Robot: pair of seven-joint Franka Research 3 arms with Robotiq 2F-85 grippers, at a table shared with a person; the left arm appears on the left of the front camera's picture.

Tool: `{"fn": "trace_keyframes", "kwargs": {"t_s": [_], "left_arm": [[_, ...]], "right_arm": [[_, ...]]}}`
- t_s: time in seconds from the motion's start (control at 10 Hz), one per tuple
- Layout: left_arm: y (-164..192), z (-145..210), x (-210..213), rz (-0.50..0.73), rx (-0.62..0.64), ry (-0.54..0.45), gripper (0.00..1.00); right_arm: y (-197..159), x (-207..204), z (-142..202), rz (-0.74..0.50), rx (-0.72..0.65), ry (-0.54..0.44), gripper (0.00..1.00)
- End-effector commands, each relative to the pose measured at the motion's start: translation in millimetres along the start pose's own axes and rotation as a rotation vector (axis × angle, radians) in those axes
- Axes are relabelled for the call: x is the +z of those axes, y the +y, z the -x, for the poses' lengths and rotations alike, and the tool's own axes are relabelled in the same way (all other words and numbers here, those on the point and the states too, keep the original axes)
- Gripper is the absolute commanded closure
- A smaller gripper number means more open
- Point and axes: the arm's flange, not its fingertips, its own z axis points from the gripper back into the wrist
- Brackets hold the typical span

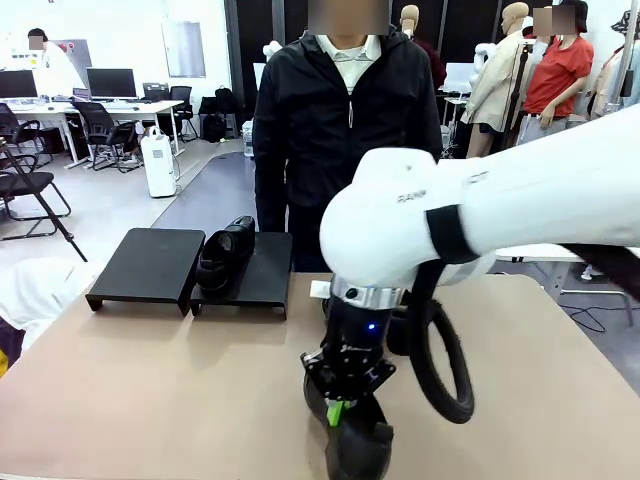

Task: Organize the shoes by placing them on the stand.
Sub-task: Pick up one Shoe and place it in the middle of the table.

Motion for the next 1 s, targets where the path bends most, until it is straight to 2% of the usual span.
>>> {"fn": "trace_keyframes", "kwargs": {"t_s": [0.0, 0.3, 0.6, 0.7, 0.8, 0.9], "left_arm": [[-1, 0, 1, 0.012, 0.01, 0.002, 0.0], [-1, 0, 1, 0.012, 0.01, 0.002, 0.0], [-1, 0, 1, 0.012, 0.01, 0.002, 0.0], [-1, 0, 1, 0.012, 0.01, 0.002, 0.0], [-1, 0, 1, 0.012, 0.01, 0.002, 0.0], [-1, 0, 1, 0.012, 0.01, 0.002, 0.0]], "right_arm": [[11, -8, -29, -0.062, -0.005, 0.0, 1.0], [11, -26, -59, -0.15, -0.039, -0.13, 1.0], [3, -44, -80, -0.155, -0.014, -0.133, 1.0], [0, -46, -83, -0.164, 0.002, -0.108, 0.91], [0, -46, -84, -0.164, 0.008, -0.102, 0.32], [-1, -45, -83, -0.157, 0.008, -0.107, 0.0]]}}
